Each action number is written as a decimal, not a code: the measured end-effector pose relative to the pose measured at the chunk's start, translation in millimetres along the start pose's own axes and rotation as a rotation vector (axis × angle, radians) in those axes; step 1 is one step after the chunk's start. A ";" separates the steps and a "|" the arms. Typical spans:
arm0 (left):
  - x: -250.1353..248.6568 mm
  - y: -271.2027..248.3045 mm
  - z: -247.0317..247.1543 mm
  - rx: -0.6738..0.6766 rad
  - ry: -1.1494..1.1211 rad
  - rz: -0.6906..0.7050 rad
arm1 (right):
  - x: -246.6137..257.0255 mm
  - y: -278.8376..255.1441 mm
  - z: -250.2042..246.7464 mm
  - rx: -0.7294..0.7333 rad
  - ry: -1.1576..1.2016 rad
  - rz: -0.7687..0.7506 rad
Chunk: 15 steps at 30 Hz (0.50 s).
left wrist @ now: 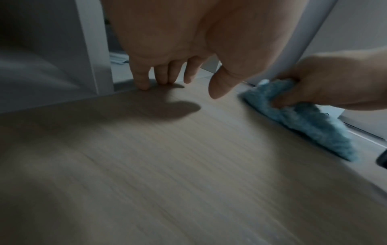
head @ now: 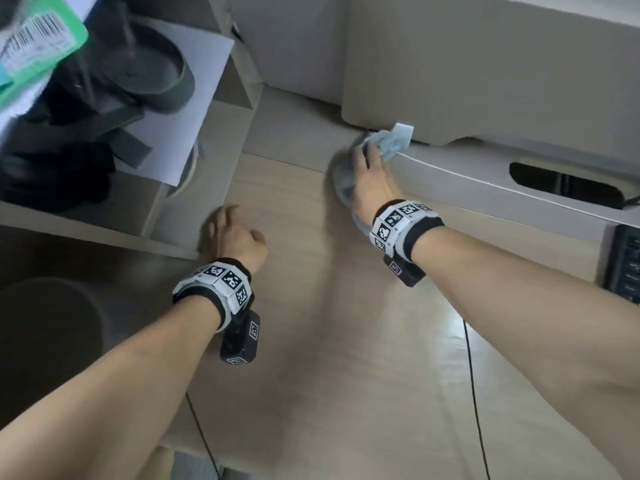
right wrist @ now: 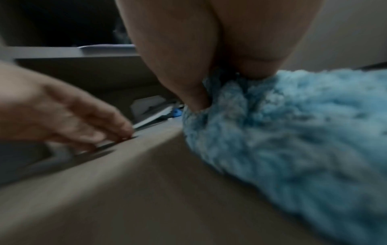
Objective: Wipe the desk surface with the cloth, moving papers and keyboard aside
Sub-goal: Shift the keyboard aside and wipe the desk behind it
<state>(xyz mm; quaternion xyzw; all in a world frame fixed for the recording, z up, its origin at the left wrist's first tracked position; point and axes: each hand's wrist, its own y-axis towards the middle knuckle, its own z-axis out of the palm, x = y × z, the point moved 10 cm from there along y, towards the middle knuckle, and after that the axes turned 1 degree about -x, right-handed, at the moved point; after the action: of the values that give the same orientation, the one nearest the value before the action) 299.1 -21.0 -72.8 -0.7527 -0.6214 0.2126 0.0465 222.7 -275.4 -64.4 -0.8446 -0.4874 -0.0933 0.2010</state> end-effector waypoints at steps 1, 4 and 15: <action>3.1 1.4 -0.9 0.004 -0.010 -0.016 | 24.6 12.6 6.6 0.031 0.025 -0.015; 5.9 3.5 -5.6 -0.008 -0.048 -0.028 | 106.1 9.9 40.6 0.144 -0.087 -0.258; 26.2 -6.8 -18.6 0.023 -0.088 -0.132 | 96.7 59.8 20.6 0.090 -0.083 -0.309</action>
<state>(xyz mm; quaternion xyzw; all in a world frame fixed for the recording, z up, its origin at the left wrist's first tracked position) 303.5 9.1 -60.6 -0.6993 -0.6688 0.2491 0.0415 322.5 -217.1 -63.7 -0.7527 -0.6232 -0.0665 0.2016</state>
